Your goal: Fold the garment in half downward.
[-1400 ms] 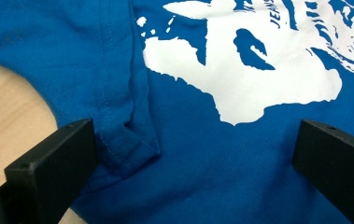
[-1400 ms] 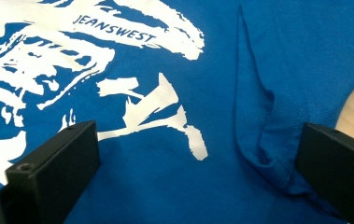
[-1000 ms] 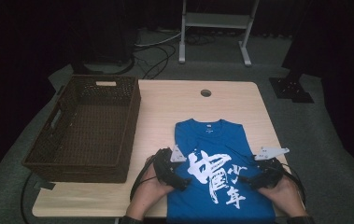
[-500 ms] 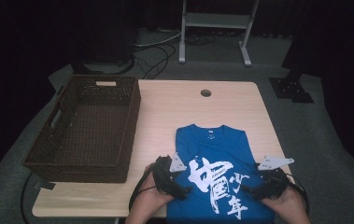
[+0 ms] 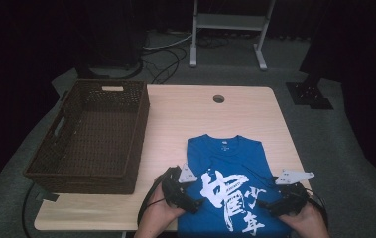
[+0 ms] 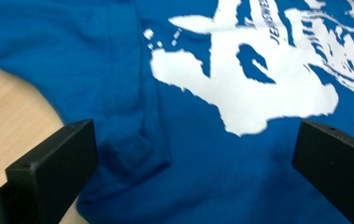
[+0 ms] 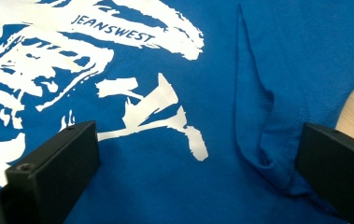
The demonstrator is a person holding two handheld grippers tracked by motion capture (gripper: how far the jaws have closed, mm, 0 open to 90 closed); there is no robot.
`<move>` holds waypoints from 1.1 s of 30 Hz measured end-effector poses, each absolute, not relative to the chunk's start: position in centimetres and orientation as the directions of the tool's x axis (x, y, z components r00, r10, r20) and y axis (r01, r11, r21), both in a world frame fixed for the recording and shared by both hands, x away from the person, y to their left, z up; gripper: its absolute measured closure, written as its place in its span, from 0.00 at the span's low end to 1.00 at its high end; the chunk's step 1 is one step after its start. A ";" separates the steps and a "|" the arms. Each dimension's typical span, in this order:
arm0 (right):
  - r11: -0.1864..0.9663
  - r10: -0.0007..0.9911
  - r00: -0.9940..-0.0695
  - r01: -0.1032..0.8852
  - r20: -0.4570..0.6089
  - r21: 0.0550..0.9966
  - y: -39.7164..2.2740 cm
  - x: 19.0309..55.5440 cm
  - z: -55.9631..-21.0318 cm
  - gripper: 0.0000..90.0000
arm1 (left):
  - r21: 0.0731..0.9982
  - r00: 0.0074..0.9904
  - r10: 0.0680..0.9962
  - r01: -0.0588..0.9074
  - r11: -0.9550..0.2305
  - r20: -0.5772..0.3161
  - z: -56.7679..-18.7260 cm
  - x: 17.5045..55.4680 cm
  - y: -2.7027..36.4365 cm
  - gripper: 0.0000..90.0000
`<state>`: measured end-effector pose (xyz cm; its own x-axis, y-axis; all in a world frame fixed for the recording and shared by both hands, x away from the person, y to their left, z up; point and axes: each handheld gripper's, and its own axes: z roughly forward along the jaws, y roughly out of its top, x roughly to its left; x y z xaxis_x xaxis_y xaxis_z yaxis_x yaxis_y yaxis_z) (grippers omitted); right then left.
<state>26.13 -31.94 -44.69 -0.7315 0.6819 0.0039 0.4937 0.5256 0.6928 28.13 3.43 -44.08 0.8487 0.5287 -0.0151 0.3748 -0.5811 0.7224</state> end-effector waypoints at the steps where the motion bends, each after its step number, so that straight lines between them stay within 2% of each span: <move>1: 0.526 0.682 -0.732 0.494 0.004 0.693 -31.9 26.1 -44.7 0.00 | 0.724 0.847 0.531 0.377 -0.578 -0.018 -44.0 28.5 3.5 0.00; 24: 0.526 0.679 -0.735 0.489 0.003 0.696 -32.0 26.1 -44.7 0.00 | 0.774 0.839 0.544 0.337 -0.536 0.012 -42.0 38.9 4.2 0.00; 33: 0.536 0.668 -0.744 0.483 0.003 0.692 -32.5 26.2 -44.7 0.00 | 0.765 0.841 0.541 0.345 -0.544 0.006 -42.9 42.2 4.1 0.00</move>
<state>26.24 -32.51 -44.69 -0.7444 0.6677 0.0028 0.4832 0.5359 0.6923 42.21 4.07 -42.87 0.8412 0.5407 0.0055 0.3447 -0.5440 0.7650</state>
